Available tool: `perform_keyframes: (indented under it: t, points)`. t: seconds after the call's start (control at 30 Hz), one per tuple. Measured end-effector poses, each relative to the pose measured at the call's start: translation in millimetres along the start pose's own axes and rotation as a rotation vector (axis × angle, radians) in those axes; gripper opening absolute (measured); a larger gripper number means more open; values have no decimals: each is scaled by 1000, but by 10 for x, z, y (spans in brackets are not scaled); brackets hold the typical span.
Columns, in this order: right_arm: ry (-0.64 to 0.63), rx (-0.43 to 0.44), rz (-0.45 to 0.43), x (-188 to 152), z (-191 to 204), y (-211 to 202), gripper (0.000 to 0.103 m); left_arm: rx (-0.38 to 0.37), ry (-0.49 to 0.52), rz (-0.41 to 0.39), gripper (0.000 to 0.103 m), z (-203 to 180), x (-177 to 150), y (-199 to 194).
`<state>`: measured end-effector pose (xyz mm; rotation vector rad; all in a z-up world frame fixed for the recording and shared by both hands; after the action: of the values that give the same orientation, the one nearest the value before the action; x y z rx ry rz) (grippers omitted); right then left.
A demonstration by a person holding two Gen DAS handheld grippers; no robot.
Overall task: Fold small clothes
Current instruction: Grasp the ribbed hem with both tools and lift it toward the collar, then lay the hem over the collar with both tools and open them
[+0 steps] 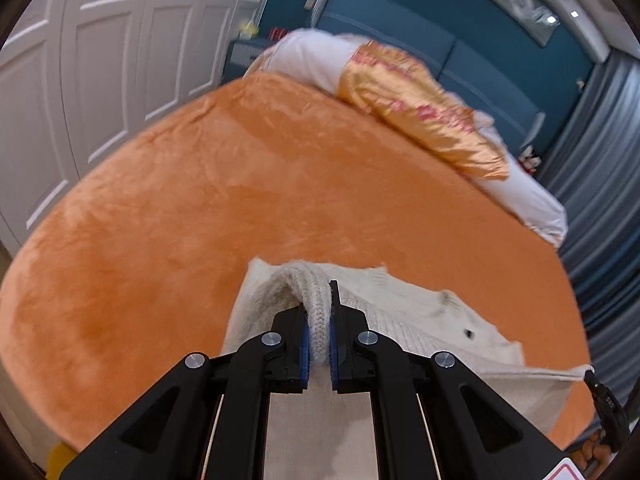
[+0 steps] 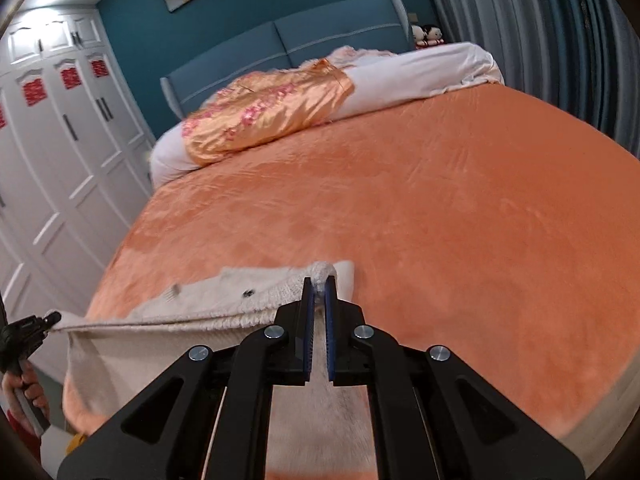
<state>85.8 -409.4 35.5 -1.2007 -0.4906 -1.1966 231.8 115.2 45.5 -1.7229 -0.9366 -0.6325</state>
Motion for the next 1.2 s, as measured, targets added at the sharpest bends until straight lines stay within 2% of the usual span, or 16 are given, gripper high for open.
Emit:
perform_keyframes:
  t: [0.13, 0.4, 0.63, 0.8, 0.87, 0.9, 0.93, 0.97, 1.0, 1.03, 1.07, 1.1, 1.13, 1.2]
  points:
    - [36, -35, 45, -100, -56, 622, 3, 74, -18, 60, 5, 181, -139, 600]
    - [53, -89, 117, -403, -107, 1334, 3, 152, -19, 141, 6, 436, -459, 1176]
    - [53, -122, 167, -651, -248, 1691, 3, 167, 29, 114, 9, 518, -595, 1405]
    - [15, -113, 193, -660, -197, 1822, 4, 176, 61, 71, 13, 507, -633, 1428]
    - [61, -75, 190, -583, -214, 1770, 7, 148, 29, 71, 14, 538, -607, 1409]
    - [86, -64, 173, -517, -223, 1687, 18, 115, -4, 80, 15, 553, -572, 1353]
    - [118, -72, 120, -398, -239, 1471, 28, 83, -37, 89, 16, 558, -528, 1287]
    - [130, -69, 87, -341, -245, 1316, 47, 56, -66, 96, 19, 558, -496, 1215]
    - [137, -56, 44, -274, -262, 1037, 62, 16, -110, 100, 32, 566, -444, 1055]
    - [131, -48, 31, -267, -281, 814, 62, 15, -123, 95, 47, 578, -407, 922]
    - [120, -43, 35, -295, -295, 660, 62, 37, -125, 75, 71, 614, -368, 736]
    - [106, -42, 52, -354, -321, 482, 62, 58, -120, 47, 75, 658, -345, 554]
    - [87, -52, 82, -490, -386, 223, 62, 59, -117, 30, 75, 690, -349, 372]
    - [94, -64, 127, -717, -492, -53, 62, 50, -126, 68, 75, 778, -471, 95]
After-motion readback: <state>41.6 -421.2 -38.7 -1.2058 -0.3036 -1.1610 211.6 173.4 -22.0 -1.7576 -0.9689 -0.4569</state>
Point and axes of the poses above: each gripper's, at about its wrist camera, not at the fingertips, and y roughly the way its jaws point, z to its left, x to its top, the point moved 5 cm from there along y, roughly the way its jaws point, and after that the axes turned 15 degrees about -z, right-handed, at the moved point
